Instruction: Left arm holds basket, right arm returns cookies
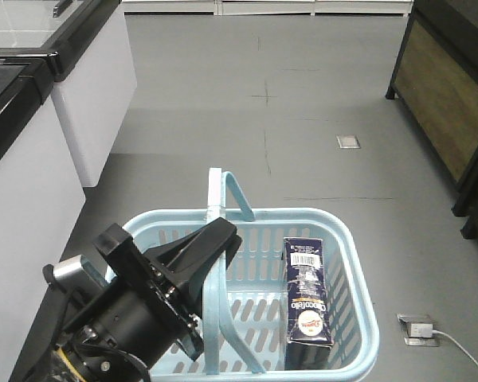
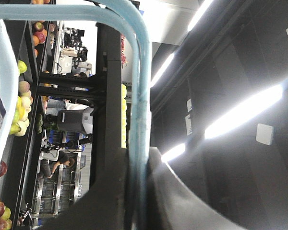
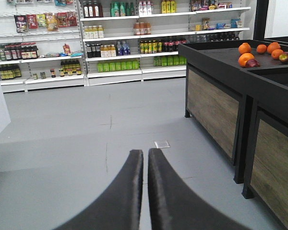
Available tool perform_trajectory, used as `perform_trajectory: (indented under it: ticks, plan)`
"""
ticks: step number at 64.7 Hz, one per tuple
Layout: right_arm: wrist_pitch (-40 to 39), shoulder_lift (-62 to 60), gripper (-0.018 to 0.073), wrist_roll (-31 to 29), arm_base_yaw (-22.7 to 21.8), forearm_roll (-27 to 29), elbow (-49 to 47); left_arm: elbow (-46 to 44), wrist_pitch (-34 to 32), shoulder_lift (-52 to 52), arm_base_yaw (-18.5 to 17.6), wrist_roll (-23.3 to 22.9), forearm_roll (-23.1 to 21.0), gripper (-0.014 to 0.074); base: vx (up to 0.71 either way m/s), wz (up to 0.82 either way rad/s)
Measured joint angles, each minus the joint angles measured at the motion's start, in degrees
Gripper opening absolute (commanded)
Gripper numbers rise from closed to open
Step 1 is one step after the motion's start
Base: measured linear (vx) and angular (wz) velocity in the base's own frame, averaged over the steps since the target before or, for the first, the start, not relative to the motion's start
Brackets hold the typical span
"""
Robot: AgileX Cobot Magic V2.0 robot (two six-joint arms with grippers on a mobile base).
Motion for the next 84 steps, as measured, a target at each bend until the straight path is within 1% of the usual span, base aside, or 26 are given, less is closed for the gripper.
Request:
perform_trajectory:
  ticks: [84]
  plan:
    - [0.0,0.0,-0.0006,0.0,0.0,0.0,0.0,0.0,0.0,0.0,0.0,0.0,-0.3,-0.0003,0.00,0.00]
